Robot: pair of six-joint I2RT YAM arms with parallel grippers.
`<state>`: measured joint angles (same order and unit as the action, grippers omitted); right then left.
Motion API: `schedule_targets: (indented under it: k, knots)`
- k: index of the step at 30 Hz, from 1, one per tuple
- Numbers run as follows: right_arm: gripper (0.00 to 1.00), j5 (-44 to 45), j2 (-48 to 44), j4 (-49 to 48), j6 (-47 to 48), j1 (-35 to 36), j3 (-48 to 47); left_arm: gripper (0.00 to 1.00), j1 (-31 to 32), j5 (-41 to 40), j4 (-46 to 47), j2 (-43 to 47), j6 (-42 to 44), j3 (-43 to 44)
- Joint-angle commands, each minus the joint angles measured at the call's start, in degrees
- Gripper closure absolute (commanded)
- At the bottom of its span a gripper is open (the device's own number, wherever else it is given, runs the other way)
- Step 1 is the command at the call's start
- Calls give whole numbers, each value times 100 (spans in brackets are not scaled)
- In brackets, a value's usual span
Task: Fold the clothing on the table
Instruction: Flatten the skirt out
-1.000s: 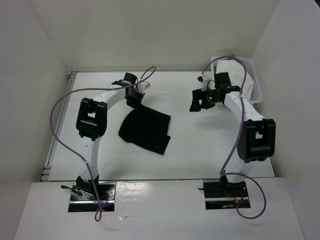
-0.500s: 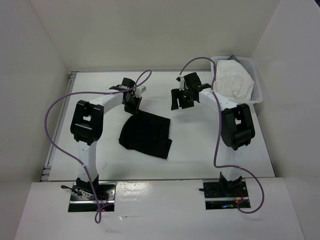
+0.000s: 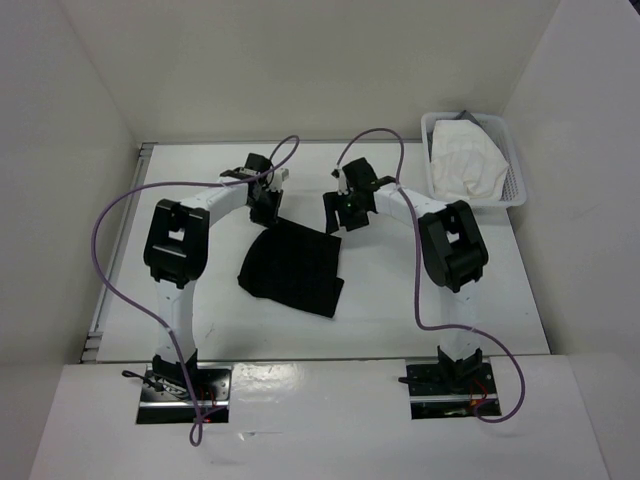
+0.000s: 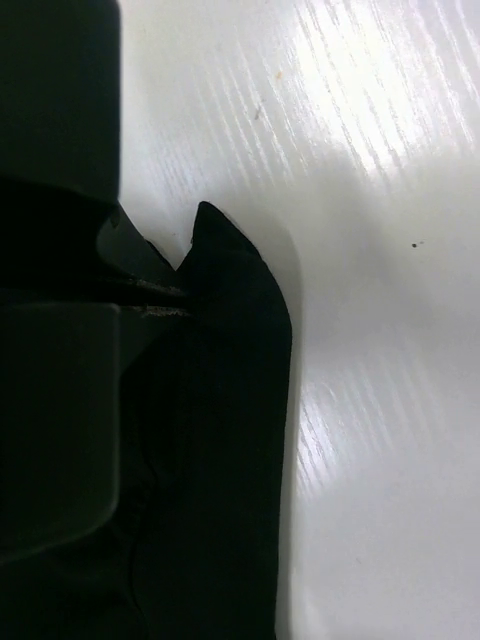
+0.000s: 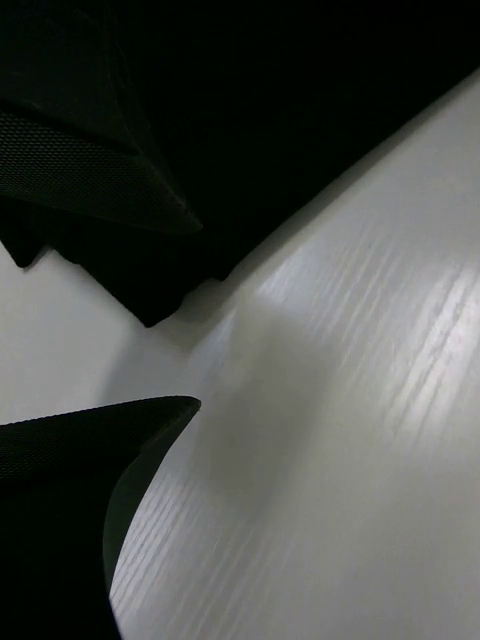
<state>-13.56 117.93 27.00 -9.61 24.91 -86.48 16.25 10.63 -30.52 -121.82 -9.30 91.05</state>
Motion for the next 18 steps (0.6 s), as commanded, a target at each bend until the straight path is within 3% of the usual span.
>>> schedule_targets:
  k: [1, 7, 18]
  knots:
    - [30, -85, 81, -134, -68, 111, -264, 100, -86, 62, -138, -219, -195, 203]
    - [30, -85, 195, -81, -68, 111, -562, 100, -306, 176, -305, -492, -353, 739]
    - [32, -93, 538, 76, -68, 111, -924, 100, -781, 281, -305, -659, -406, 862]
